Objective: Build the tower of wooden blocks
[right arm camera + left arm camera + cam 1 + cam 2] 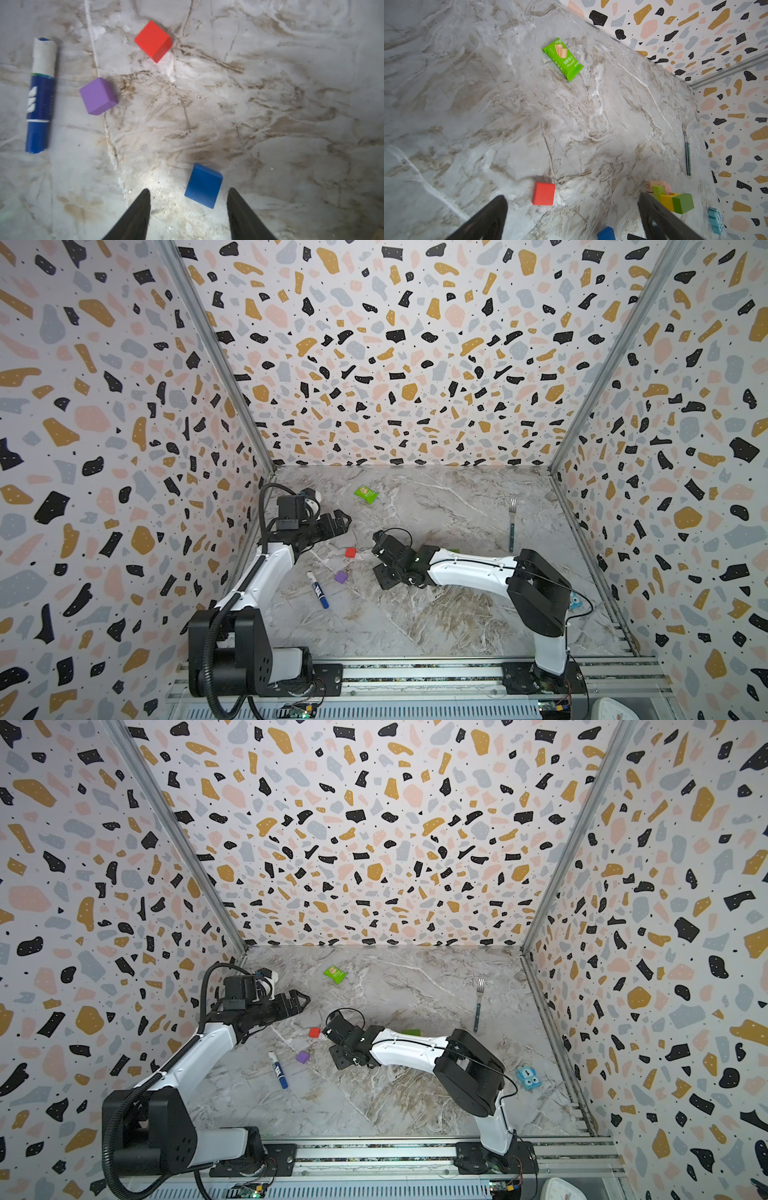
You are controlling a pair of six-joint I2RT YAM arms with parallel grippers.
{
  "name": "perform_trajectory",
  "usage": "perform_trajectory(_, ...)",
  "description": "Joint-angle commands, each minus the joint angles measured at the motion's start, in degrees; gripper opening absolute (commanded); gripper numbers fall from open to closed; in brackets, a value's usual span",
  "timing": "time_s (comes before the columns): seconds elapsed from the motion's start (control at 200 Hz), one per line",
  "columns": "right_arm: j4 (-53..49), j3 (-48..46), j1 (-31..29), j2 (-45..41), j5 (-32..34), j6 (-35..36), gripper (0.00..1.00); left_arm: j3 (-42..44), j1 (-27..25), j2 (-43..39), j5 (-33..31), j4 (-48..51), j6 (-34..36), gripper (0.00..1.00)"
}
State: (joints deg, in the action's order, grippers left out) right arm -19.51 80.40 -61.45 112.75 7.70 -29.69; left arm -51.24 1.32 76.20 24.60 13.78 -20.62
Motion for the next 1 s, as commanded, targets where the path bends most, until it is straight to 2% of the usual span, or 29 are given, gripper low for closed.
perform_trajectory(0.0,-5.74,2.97,0.01,1.39,2.58,-4.36,0.62,0.62,0.22,-0.62,0.8,-1.68,-0.12,0.99)
perform_trajectory(0.12,-6.02,3.66,0.01,2.42,3.17,-5.48,0.62,0.62,0.19,-0.64,0.82,-1.79,-0.16,0.99)
perform_trajectory(0.611,-4.86,4.27,-0.16,4.48,1.19,-5.65,0.46,0.62,0.22,-0.36,1.07,-1.85,-0.3,0.99)
perform_trajectory(0.996,-5.29,4.68,-0.16,5.63,1.04,-5.38,0.4,0.62,0.22,-0.44,1.06,-1.83,-0.33,0.99)
